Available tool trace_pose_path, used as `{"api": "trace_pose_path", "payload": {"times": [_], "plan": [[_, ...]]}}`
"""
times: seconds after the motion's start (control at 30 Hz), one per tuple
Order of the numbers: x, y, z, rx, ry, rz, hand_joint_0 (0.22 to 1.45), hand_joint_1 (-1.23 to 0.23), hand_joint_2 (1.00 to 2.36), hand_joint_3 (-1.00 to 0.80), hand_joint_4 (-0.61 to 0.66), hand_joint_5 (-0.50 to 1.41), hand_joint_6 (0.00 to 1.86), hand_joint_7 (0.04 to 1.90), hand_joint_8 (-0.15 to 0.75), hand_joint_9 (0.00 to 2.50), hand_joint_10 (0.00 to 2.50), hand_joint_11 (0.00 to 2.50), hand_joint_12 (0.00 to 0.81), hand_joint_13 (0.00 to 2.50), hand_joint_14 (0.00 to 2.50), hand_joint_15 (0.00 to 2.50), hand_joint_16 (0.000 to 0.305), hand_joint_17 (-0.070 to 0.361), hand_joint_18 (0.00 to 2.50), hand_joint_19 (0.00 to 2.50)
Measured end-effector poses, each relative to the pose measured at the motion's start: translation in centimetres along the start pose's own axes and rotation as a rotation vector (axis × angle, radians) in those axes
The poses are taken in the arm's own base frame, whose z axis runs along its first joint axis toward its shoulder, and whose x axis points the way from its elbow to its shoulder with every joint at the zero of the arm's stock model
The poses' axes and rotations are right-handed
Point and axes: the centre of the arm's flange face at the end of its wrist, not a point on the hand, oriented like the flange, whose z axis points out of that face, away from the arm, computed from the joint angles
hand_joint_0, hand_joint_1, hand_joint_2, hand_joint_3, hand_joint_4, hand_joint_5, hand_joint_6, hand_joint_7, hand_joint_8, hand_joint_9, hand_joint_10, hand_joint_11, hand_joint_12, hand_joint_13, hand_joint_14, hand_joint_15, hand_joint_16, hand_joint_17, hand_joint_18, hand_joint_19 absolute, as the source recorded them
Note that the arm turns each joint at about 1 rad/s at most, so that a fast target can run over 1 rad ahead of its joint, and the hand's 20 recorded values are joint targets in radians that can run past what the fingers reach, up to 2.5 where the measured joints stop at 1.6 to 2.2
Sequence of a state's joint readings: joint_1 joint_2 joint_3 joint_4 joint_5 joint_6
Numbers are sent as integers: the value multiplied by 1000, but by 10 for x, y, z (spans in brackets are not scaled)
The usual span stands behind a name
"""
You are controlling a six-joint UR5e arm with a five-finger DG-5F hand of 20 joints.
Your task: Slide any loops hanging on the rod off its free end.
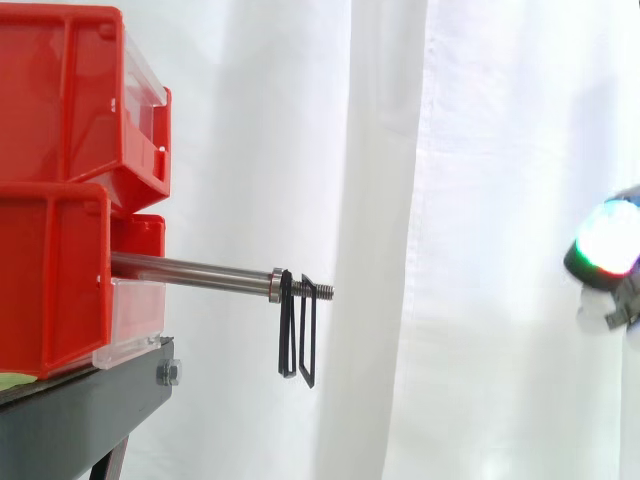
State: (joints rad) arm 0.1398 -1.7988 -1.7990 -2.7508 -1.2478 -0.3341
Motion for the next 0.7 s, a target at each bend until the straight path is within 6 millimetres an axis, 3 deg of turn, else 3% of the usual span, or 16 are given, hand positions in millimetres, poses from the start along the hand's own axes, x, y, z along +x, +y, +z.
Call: {"api": "trace_pose_path", "payload": {"times": [0.57,0.7], "plan": [[64,-76,64,-103,-1,-5,541,-612,1004,-469,357,-199,504,902,327,638,0,59,362,472,0,0,56,125,525,57],[76,-86,81,-115,20,-15,544,-618,1003,-470,361,-197,504,905,330,640,2,57,361,476,0,0,55,124,527,58]]}}
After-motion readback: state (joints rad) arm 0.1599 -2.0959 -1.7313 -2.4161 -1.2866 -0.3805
